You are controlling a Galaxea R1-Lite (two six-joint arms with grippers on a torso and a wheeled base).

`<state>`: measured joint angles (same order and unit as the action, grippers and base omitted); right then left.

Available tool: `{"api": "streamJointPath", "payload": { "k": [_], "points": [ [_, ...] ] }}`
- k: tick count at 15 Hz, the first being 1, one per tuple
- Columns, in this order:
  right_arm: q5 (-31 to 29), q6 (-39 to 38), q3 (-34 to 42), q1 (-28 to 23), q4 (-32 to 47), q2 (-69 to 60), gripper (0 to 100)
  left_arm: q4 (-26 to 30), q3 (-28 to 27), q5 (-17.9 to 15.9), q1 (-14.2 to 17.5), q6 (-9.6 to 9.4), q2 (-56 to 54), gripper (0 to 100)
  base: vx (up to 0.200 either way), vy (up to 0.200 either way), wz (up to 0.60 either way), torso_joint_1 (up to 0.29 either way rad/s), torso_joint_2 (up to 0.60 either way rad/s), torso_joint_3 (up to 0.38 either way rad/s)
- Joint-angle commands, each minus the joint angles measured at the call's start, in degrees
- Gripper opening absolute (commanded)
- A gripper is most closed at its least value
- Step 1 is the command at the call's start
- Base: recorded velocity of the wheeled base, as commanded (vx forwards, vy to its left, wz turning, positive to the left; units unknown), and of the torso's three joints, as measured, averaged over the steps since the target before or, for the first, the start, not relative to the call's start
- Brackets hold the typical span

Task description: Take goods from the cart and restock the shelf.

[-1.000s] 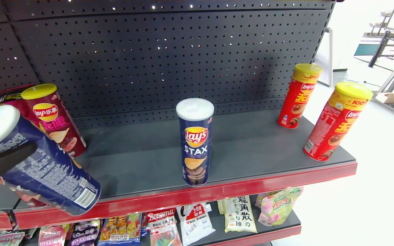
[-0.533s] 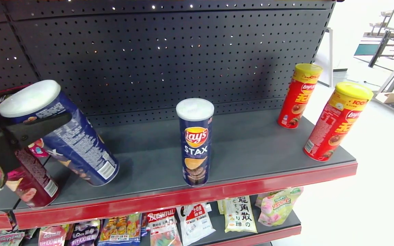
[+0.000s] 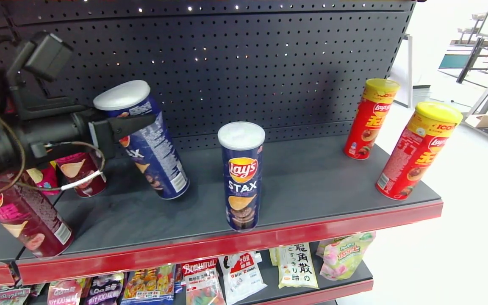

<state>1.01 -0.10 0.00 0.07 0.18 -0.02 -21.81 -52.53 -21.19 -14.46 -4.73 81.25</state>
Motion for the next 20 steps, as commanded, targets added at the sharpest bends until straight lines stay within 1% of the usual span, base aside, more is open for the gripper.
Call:
{"api": "streamJointPath", "payload": {
  "k": [1, 3, 5, 7, 8, 9, 11, 13, 16, 17, 19, 20],
  "points": [
    [0.0, 0.0, 0.0, 0.0, 0.0, 0.0, 100, -0.4, -9.2, 1.4, -2.1, 0.42, 12.3, 0, 0.000, 0.000, 0.00, 0.000, 0.00, 0.000],
    [0.0, 0.0, 0.0, 0.0, 0.0, 0.0, 100, -0.5, -14.3, 1.5, -3.2, 0.42, 18.2, 0, 0.000, 0.000, 0.00, 0.000, 0.00, 0.000],
    [0.0, 0.0, 0.0, 0.0, 0.0, 0.0, 100, -1.2, -17.5, 1.6, -4.3, 0.51, 22.5, 0, 0.000, 0.000, 0.00, 0.000, 0.00, 0.000],
    [0.0, 0.0, 0.0, 0.0, 0.0, 0.0, 100, -1.3, -20.2, 1.6, -6.6, 1.48, 25.2, 0, 0.000, 0.000, 0.00, 0.000, 0.00, 0.000],
    [0.0, 0.0, 0.0, 0.0, 0.0, 0.0, 100, -1.3, -22.5, 1.6, -7.7, 1.92, 27.3, 0, 0.000, 0.000, 0.00, 0.000, 0.00, 0.000],
    [0.0, 0.0, 0.0, 0.0, 0.0, 0.0, 100, -1.4, -24.0, 1.6, -8.1, 1.92, 28.9, 0, 0.000, 0.000, 0.00, 0.000, 0.00, 0.000],
    [0.0, 0.0, 0.0, 0.0, 0.0, 0.0, 100, -1.4, -25.9, 1.6, -9.0, 1.92, 30.9, 0, 0.000, 0.000, 0.00, 0.000, 0.00, 0.000],
    [0.0, 0.0, 0.0, 0.0, 0.0, 0.0, 100, -1.4, -26.5, 1.7, -9.2, 1.92, 32.0, 0, 0.000, 0.000, 0.00, 0.000, 0.00, 0.000],
    [0.0, 0.0, 0.0, 0.0, 0.0, 0.0, 100, -1.4, -29.6, 3.7, -9.8, 2.01, 34.2, 0, 0.000, 0.000, 0.00, 0.000, 0.00, 0.000],
    [0.0, 0.0, 0.0, 0.0, 0.0, 0.0, 100, -1.4, -30.3, 3.8, -9.9, 1.92, 34.8, 0, 0.000, 0.000, 0.00, 0.000, 0.00, 0.000],
    [0.0, 0.0, 0.0, 0.0, 0.0, 0.0, 100, -1.0, -30.5, 3.8, -10.0, 1.65, 34.9, 0, 0.000, 0.000, 0.00, 0.000, 0.00, 0.000],
    [0.0, 0.0, 0.0, 0.0, 0.0, 0.0, 100, -0.9, -30.5, 3.8, -10.5, 1.57, 34.9, 0, 0.000, 0.000, 0.00, 0.000, 0.00, 0.000]
  ]
}}
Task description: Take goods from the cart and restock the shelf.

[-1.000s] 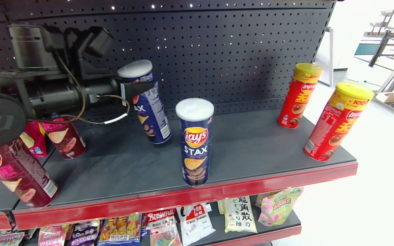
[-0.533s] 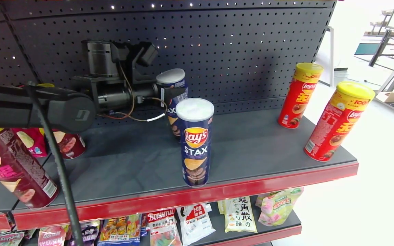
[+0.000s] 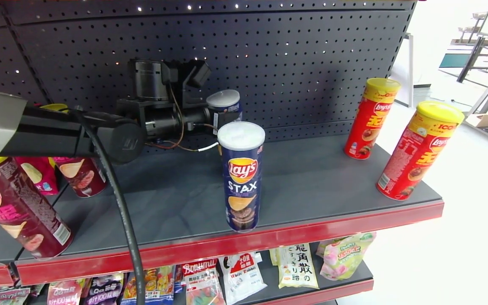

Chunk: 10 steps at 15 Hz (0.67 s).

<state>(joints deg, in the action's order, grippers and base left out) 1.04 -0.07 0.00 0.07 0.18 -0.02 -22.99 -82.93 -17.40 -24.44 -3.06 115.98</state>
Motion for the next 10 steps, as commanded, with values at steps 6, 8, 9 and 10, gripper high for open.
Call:
{"api": "streamJointPath", "payload": {
  "k": [6, 8, 9, 10],
  "points": [
    [0.0, 0.0, 0.0, 0.0, 0.0, 0.0, 100, 5.2, -0.1, -0.4, -0.2, -3.27, -2.8, 0, 0.000, 0.000, 0.00, 0.000, 0.00, 0.000],
    [0.0, 0.0, 0.0, 0.0, 0.0, 0.0, 100, 6.5, -0.1, -0.4, 0.0, -3.88, -3.6, 0, 0.000, 0.000, 0.00, 0.000, 0.00, 0.000],
    [0.0, 0.0, 0.0, 0.0, 0.0, 0.0, 100, 6.5, -0.2, -0.4, 0.0, -4.15, -3.8, 0, 0.000, 0.000, 0.00, 0.000, 0.00, 0.000],
    [0.0, 0.0, 0.0, 0.0, 0.0, 0.0, 100, 6.6, 0.0, -0.5, 0.0, -4.41, -4.3, 0, 0.000, 0.000, 0.00, 0.000, 0.00, 0.000]
  ]
}}
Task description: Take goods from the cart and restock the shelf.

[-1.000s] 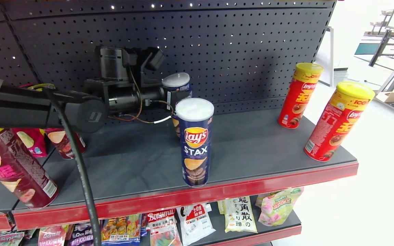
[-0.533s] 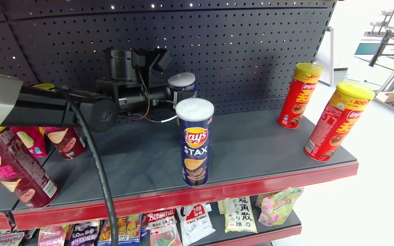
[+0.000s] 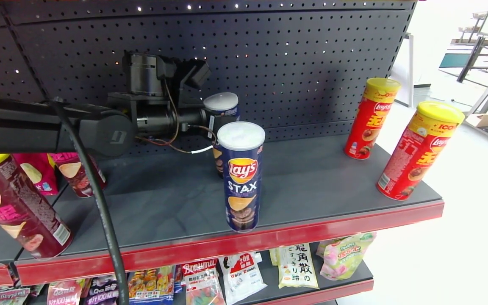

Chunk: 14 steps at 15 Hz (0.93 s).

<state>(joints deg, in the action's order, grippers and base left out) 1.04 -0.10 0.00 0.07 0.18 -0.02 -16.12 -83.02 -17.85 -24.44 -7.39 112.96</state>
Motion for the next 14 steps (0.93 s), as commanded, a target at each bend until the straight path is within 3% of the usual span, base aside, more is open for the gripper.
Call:
{"api": "streamJointPath", "payload": {
  "k": [1, 5, 8, 9, 14],
  "points": [
    [0.0, 0.0, 0.0, 0.0, 0.0, 0.0, 100, -0.3, 0.0, -0.1, 0.0, -0.08, -1.2, 0, 0.000, 0.000, 0.00, 0.000, 0.00, 0.000],
    [0.0, 0.0, 0.0, 0.0, 0.0, 0.0, 100, -0.3, 0.8, -0.3, -0.2, -1.75, -1.2, 0, 0.000, 0.000, 0.00, 0.000, 0.00, 0.000],
    [0.0, 0.0, 0.0, 0.0, 0.0, 0.0, 100, -0.4, 1.8, -0.3, -0.3, -1.84, -1.2, 0, 0.000, 0.000, 0.00, 0.000, 0.00, 0.000],
    [0.0, 0.0, 0.0, 0.0, 0.0, 0.0, 100, -0.5, 1.8, -0.3, -0.3, -1.84, -1.2, 100, 0.000, 0.000, 0.00, 0.000, 0.00, 0.000],
    [0.0, 0.0, 0.0, 0.0, 0.0, 0.0, 100, -0.4, 2.0, -0.2, -0.3, -1.40, -1.3, 100, 0.000, 0.000, 0.00, 0.000, 0.00, 0.000]
  ]
}}
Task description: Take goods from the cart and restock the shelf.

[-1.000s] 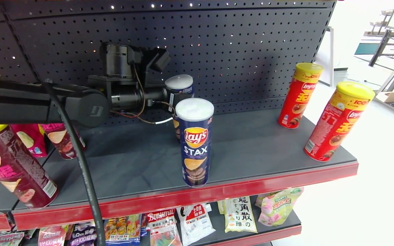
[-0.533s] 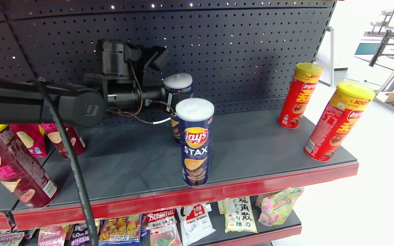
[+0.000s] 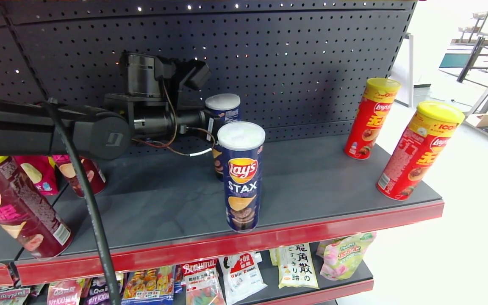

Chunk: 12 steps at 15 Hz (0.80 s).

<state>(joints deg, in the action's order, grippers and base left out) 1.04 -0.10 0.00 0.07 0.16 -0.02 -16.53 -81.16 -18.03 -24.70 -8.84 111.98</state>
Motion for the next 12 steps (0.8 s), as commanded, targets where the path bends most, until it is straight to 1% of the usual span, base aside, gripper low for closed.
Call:
{"api": "streamJointPath", "payload": {
  "k": [1, 2, 5, 6, 7, 8, 9, 10, 12],
  "points": [
    [0.0, 0.0, 0.0, 0.0, 0.0, 0.0, 100, 0.0, 0.5, 0.0, 0.1, 0.05, -1.0, 100, 0.000, 0.000, 0.00, 0.000, 0.00, 0.000],
    [0.0, 0.0, 0.0, 0.0, 0.0, 0.0, 100, -0.1, 0.7, 0.0, 0.1, 0.05, -1.2, 100, 0.000, 0.000, 0.00, 0.000, 0.00, 0.000],
    [0.0, 0.0, 0.0, 0.0, 0.0, 0.0, 100, -0.1, 11.1, 0.0, 2.3, 0.05, -9.7, 100, 0.000, 0.000, 0.00, 0.000, 0.00, 0.000],
    [0.0, 0.0, 0.0, 0.0, 0.0, 0.0, 100, 0.0, 13.1, 0.0, 2.5, 0.05, -11.3, 100, 0.000, 0.000, 0.00, 0.000, 0.00, 0.000],
    [0.0, 0.0, 0.0, 0.0, 0.0, 0.0, 100, 0.1, 18.9, 0.0, 2.8, 0.14, -16.4, 100, 0.000, 0.000, 0.00, 0.000, 0.00, 0.000],
    [0.0, 0.0, 0.0, 0.0, 0.0, 0.0, 100, 0.2, 22.5, 0.0, 3.0, 0.14, -19.9, 100, 0.000, 0.000, 0.00, 0.000, 0.00, 0.000],
    [0.0, 0.0, 0.0, 0.0, 0.0, 0.0, 100, 0.2, 28.2, 0.0, 3.0, 0.14, -25.2, 100, 0.000, 0.000, 0.00, 0.000, 0.00, 0.000],
    [0.0, 0.0, 0.0, 0.0, 0.0, 0.0, 100, 0.2, 29.5, 0.0, 3.1, 0.22, -26.6, 100, 0.000, 0.000, 0.00, 0.000, 0.00, 0.000],
    [0.0, 0.0, 0.0, 0.0, 0.0, 0.0, 100, 0.7, 39.3, 0.2, 3.1, 0.22, -37.6, 100, 0.000, 0.000, 0.00, 0.000, 0.00, 0.000]
  ]
}}
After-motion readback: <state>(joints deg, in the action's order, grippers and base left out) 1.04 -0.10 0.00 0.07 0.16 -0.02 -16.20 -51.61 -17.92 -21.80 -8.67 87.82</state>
